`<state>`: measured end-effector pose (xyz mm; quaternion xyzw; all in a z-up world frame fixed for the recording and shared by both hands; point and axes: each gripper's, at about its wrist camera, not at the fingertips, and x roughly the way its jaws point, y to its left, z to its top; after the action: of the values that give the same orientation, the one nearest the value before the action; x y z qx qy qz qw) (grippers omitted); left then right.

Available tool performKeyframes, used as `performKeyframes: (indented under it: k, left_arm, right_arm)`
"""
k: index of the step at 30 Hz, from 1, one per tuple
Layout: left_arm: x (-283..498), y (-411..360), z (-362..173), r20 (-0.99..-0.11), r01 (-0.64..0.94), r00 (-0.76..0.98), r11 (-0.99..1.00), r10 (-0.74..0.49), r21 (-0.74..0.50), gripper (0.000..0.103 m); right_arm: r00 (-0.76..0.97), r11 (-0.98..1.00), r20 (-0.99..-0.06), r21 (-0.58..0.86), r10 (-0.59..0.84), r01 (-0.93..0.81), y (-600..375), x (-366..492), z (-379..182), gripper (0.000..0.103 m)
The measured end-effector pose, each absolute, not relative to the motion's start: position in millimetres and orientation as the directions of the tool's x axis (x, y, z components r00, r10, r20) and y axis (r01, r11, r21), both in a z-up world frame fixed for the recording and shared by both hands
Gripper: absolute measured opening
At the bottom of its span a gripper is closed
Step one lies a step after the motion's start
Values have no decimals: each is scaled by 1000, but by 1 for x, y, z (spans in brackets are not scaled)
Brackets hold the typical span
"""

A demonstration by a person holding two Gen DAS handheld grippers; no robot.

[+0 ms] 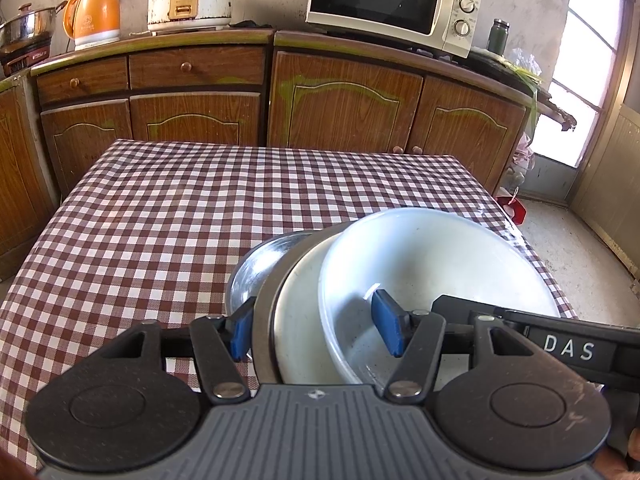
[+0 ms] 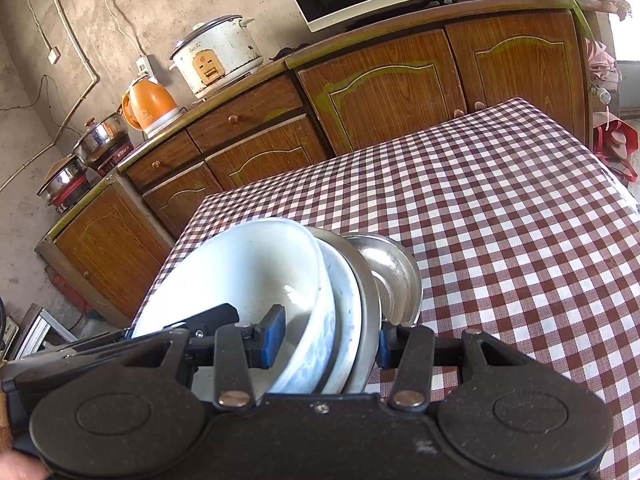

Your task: Organize plates and bowls

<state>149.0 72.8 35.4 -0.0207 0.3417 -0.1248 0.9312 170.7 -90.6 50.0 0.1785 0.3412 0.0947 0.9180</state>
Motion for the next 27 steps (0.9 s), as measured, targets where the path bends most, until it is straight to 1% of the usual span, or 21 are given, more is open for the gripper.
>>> performKeyframes:
  k: [27]
  left_arm:
    - [185, 72, 24, -650, 226, 721, 968, -242, -111, 61]
  right_arm:
    - [733, 917, -610, 395, 302, -49, -94, 211, 34, 54]
